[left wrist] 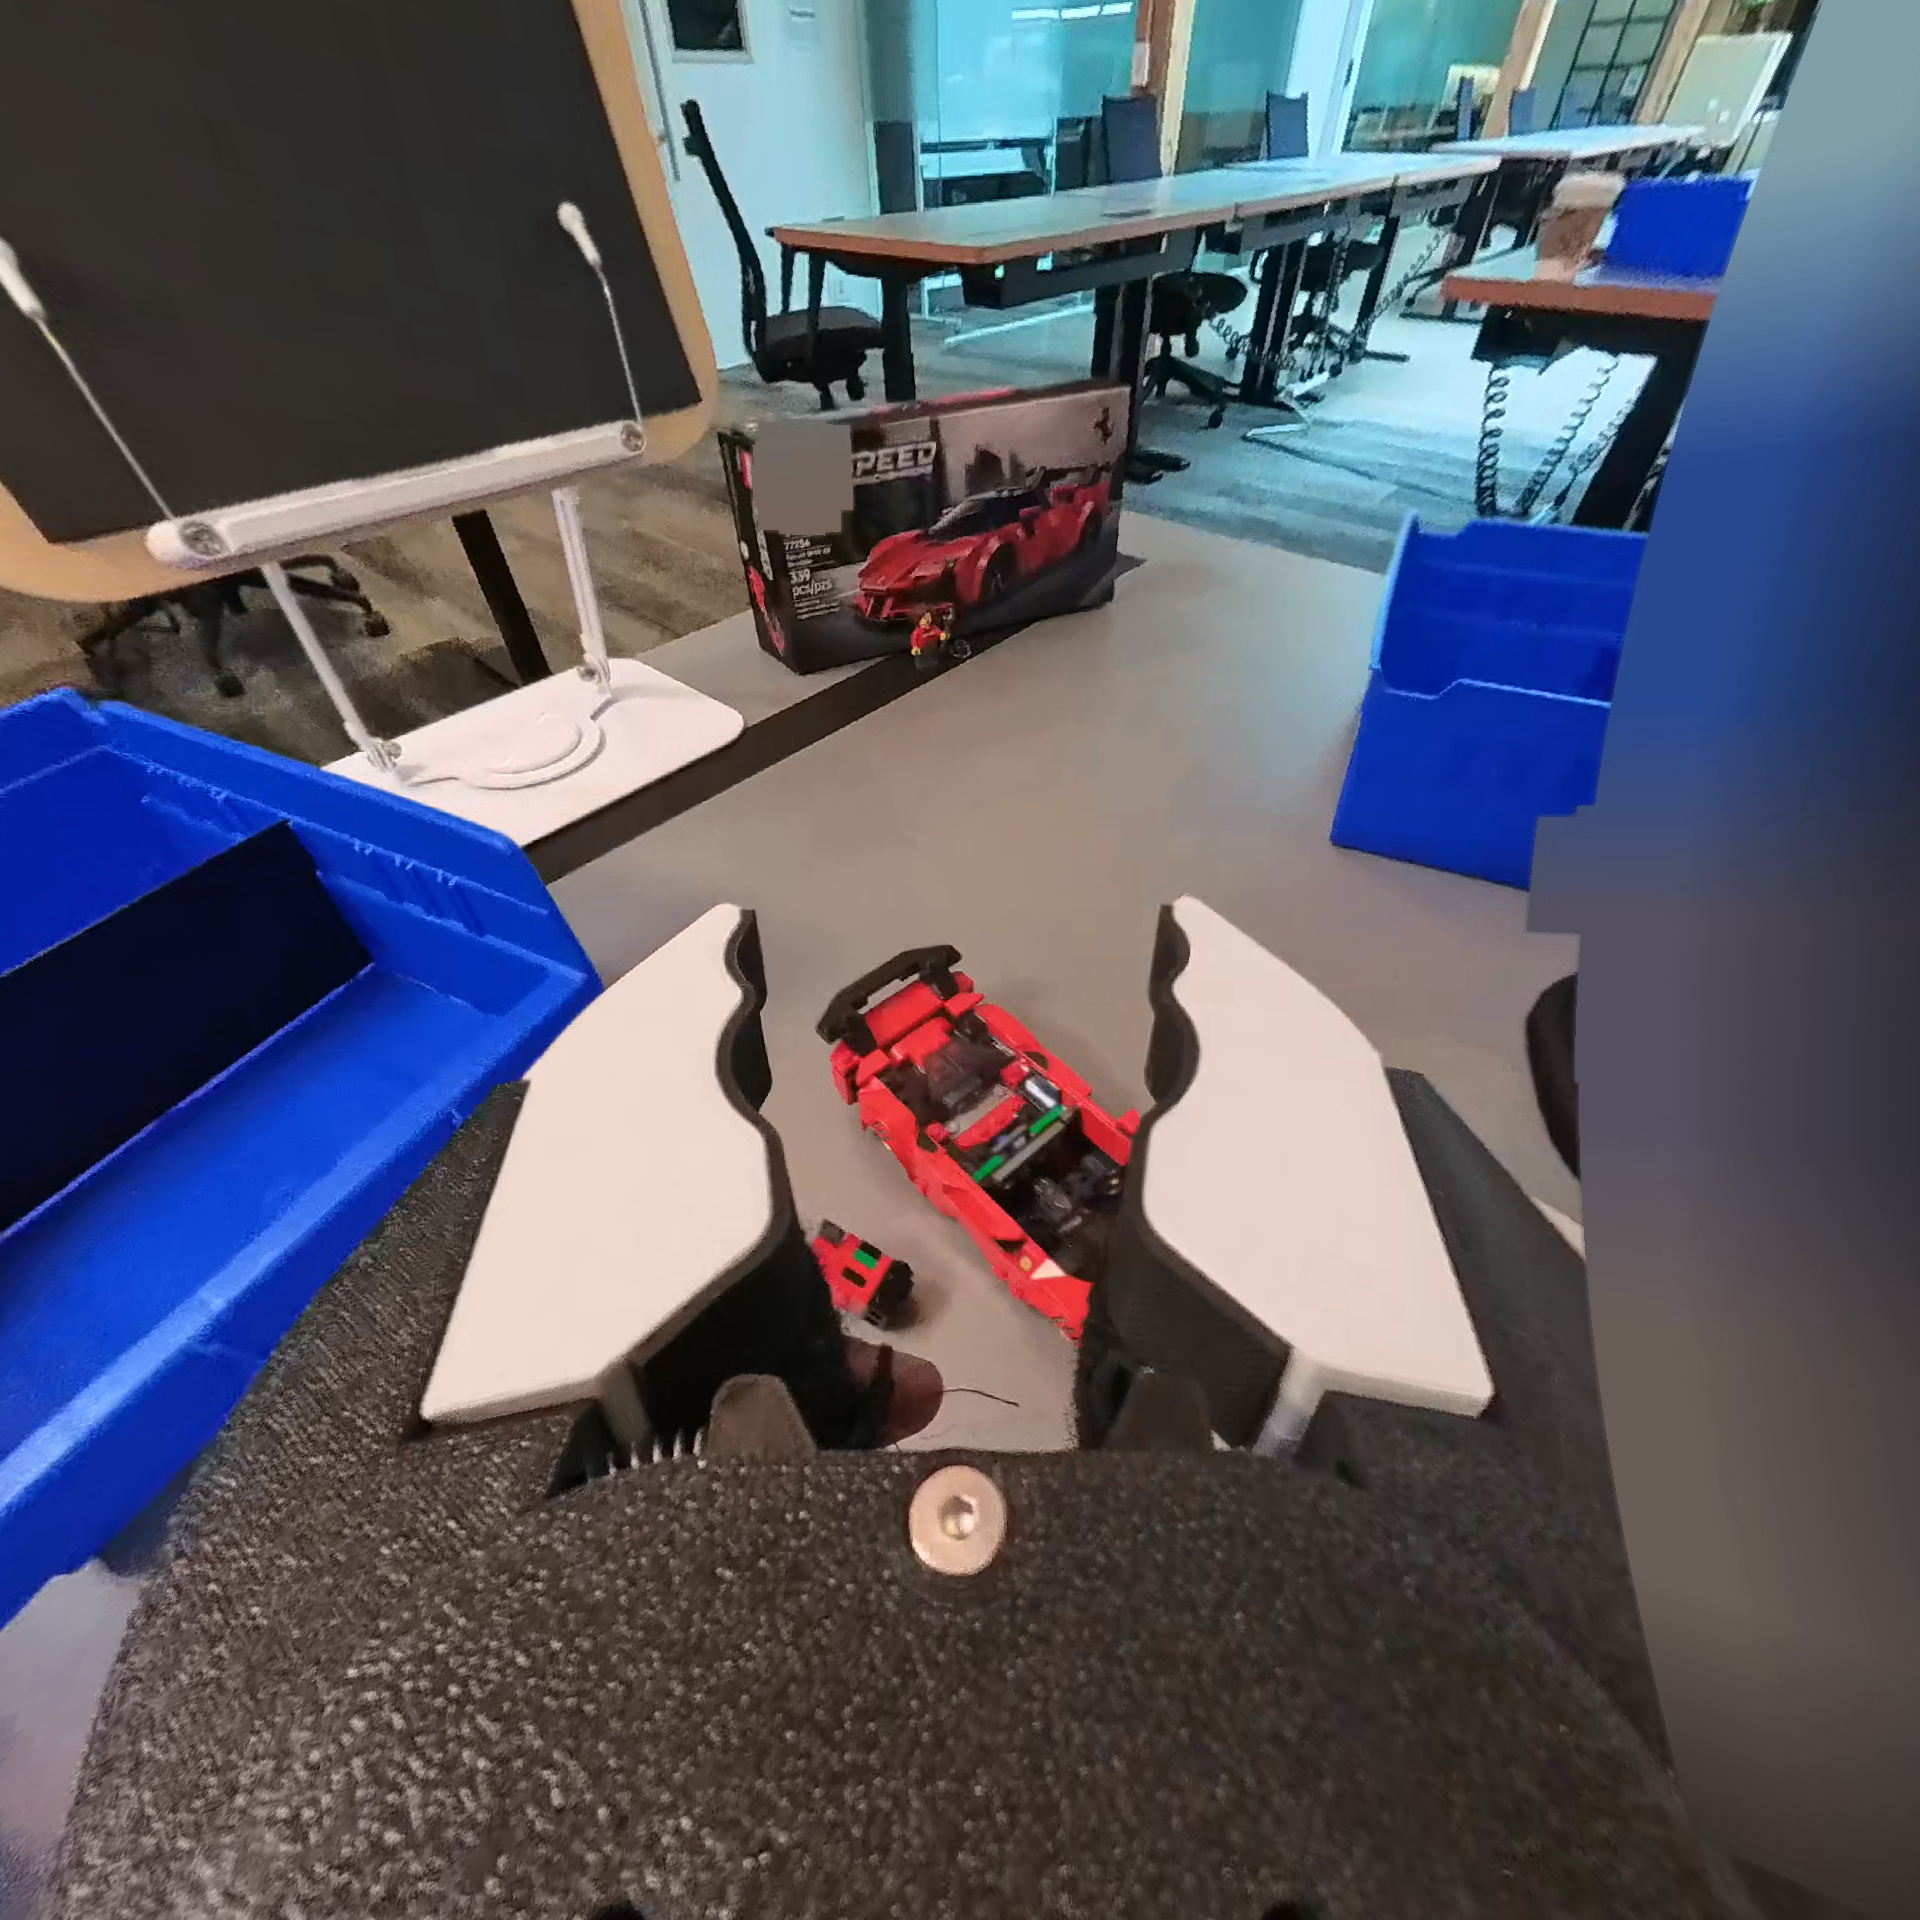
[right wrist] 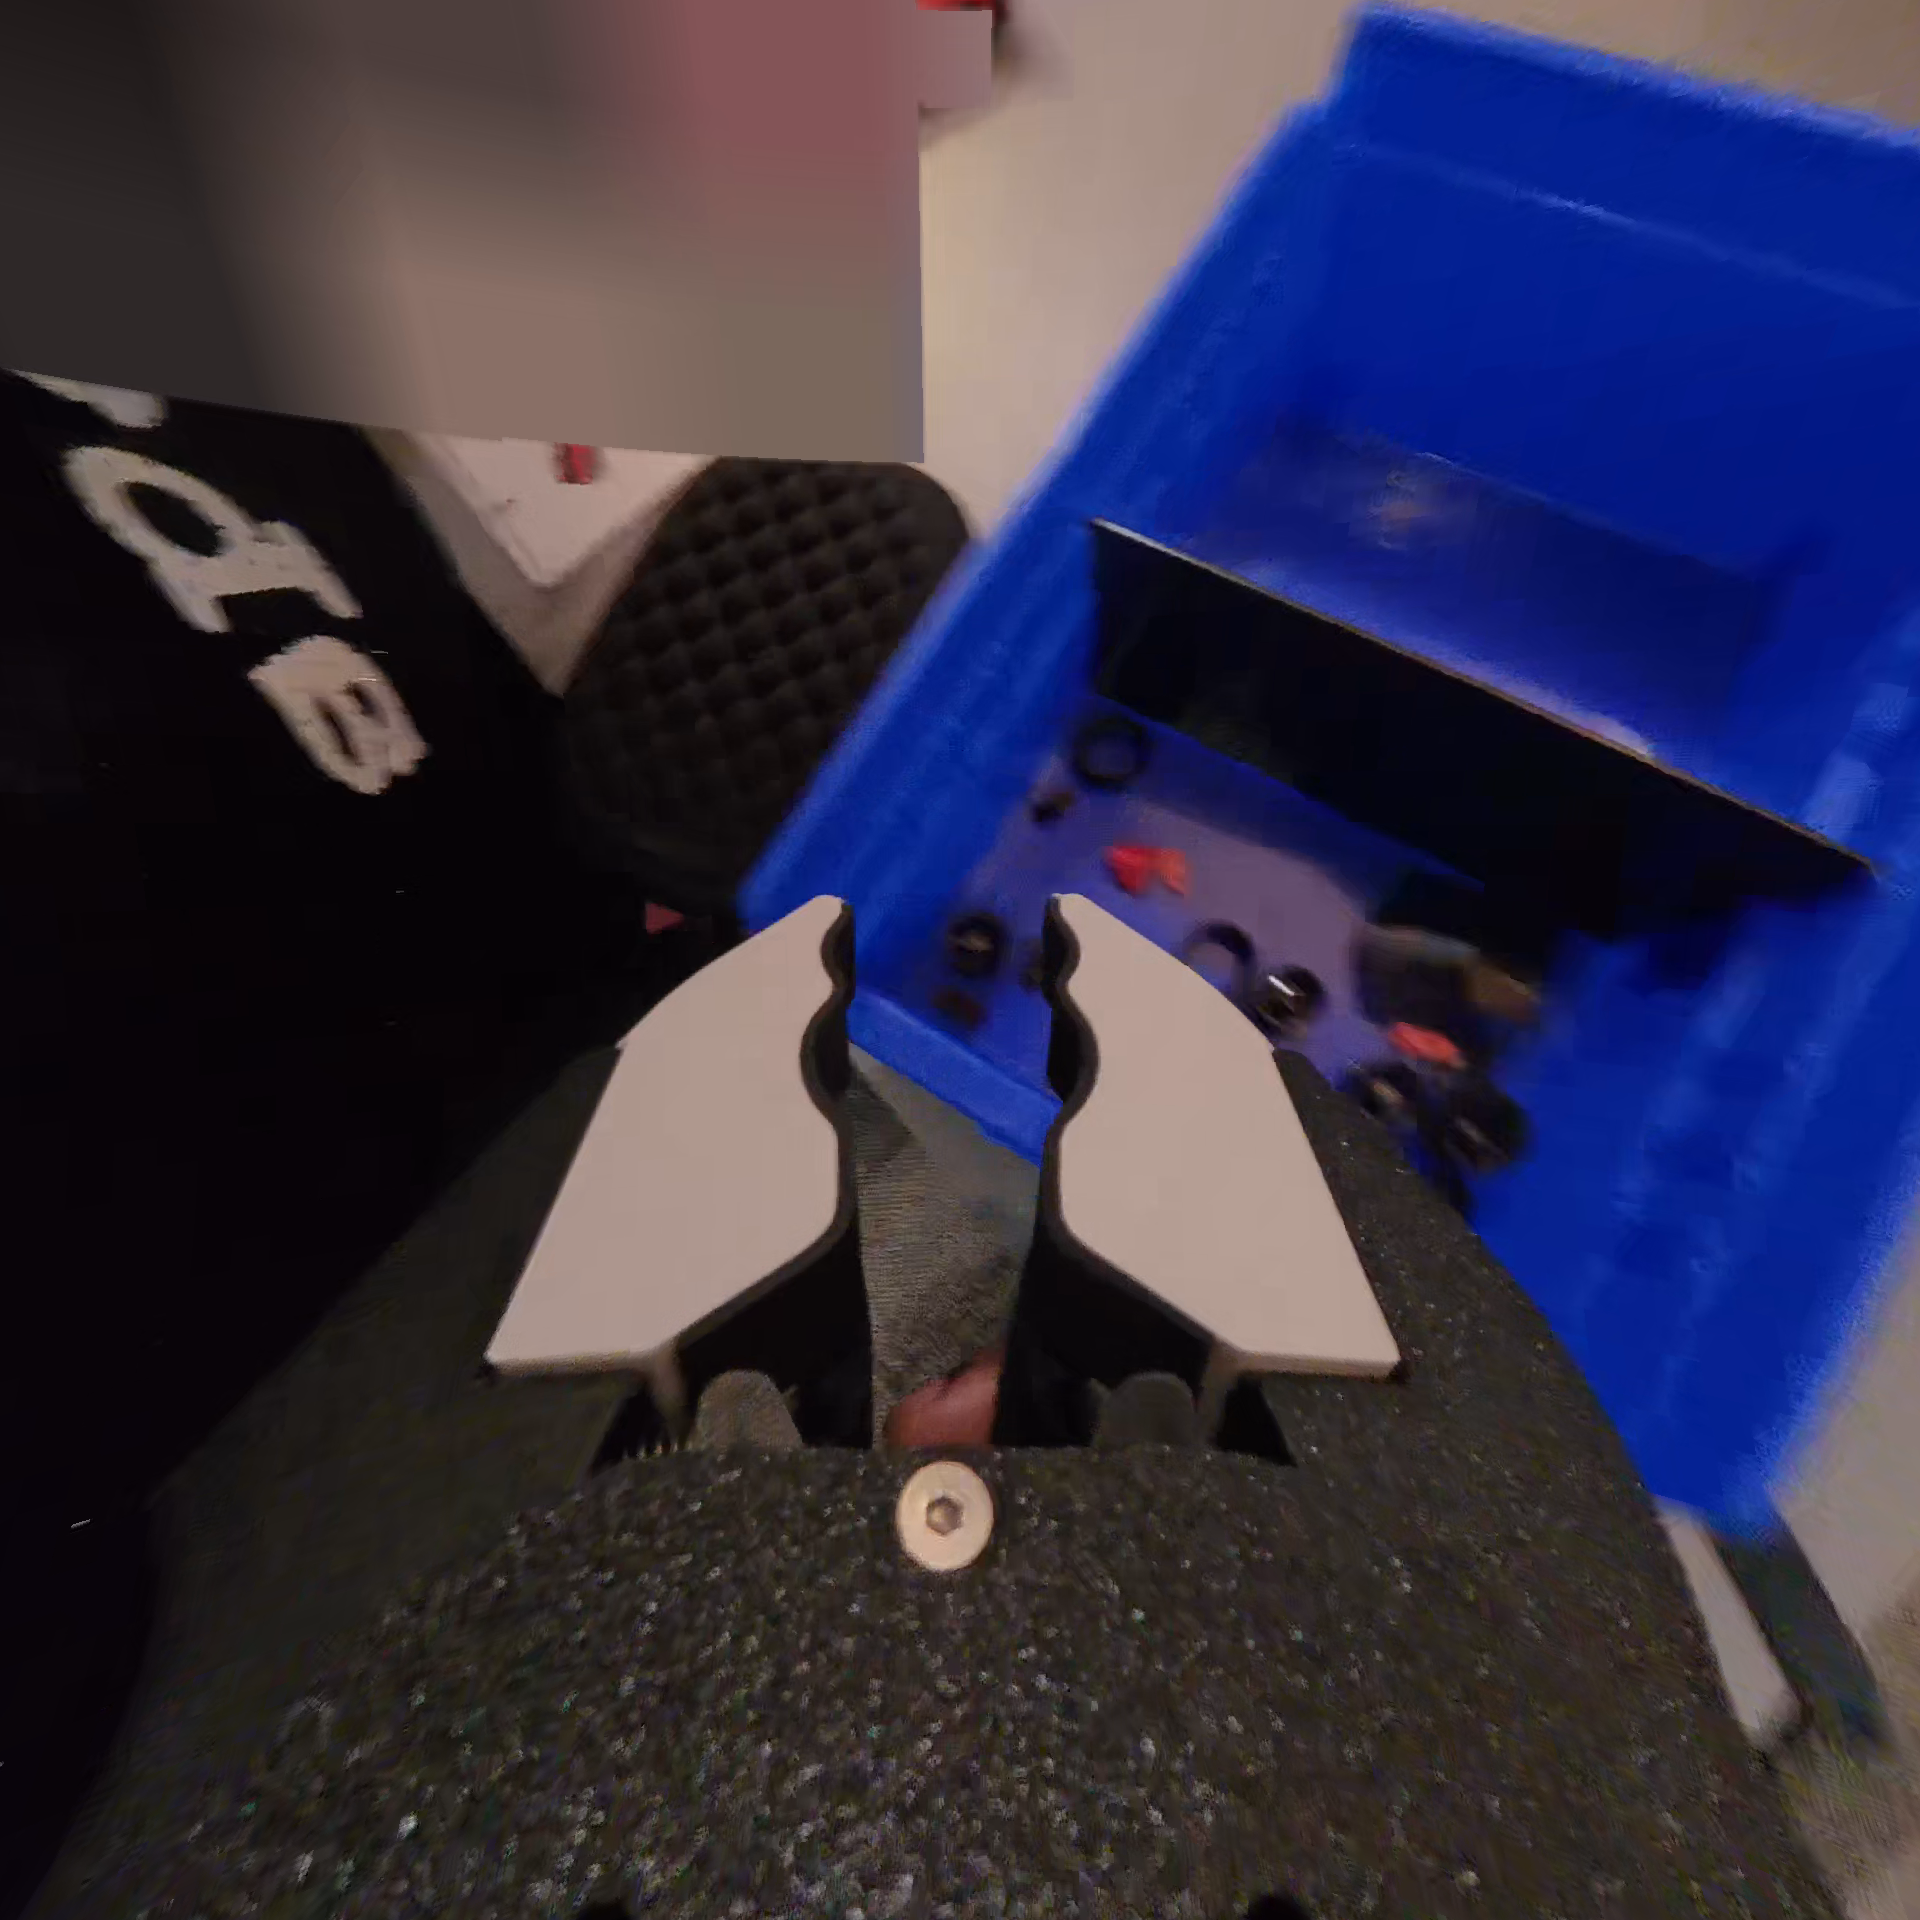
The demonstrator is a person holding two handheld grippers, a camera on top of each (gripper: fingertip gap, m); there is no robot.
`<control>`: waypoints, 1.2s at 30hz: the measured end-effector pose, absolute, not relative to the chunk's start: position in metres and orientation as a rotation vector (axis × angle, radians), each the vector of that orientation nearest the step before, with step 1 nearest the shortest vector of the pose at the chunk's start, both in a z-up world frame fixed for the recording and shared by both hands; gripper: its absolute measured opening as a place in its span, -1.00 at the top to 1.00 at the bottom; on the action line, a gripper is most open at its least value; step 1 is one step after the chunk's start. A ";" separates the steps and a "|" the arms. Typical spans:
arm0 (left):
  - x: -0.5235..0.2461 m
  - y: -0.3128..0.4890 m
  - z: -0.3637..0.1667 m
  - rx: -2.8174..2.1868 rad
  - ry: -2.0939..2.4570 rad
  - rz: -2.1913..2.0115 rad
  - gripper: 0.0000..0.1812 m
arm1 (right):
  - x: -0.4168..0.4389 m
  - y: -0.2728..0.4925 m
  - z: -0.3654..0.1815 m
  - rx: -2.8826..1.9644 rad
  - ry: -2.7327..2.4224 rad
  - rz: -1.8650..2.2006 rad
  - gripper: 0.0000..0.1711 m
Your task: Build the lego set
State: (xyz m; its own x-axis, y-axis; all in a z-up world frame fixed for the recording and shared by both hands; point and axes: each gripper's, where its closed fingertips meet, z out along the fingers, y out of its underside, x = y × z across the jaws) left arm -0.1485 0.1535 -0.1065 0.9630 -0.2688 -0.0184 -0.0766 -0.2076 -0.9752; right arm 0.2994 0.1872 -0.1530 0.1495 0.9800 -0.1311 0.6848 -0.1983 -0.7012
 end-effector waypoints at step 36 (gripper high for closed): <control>-0.158 0.172 -0.120 -1.837 0.189 -0.124 0.35 | 0.262 0.251 -0.276 -2.039 -2.148 0.377 0.91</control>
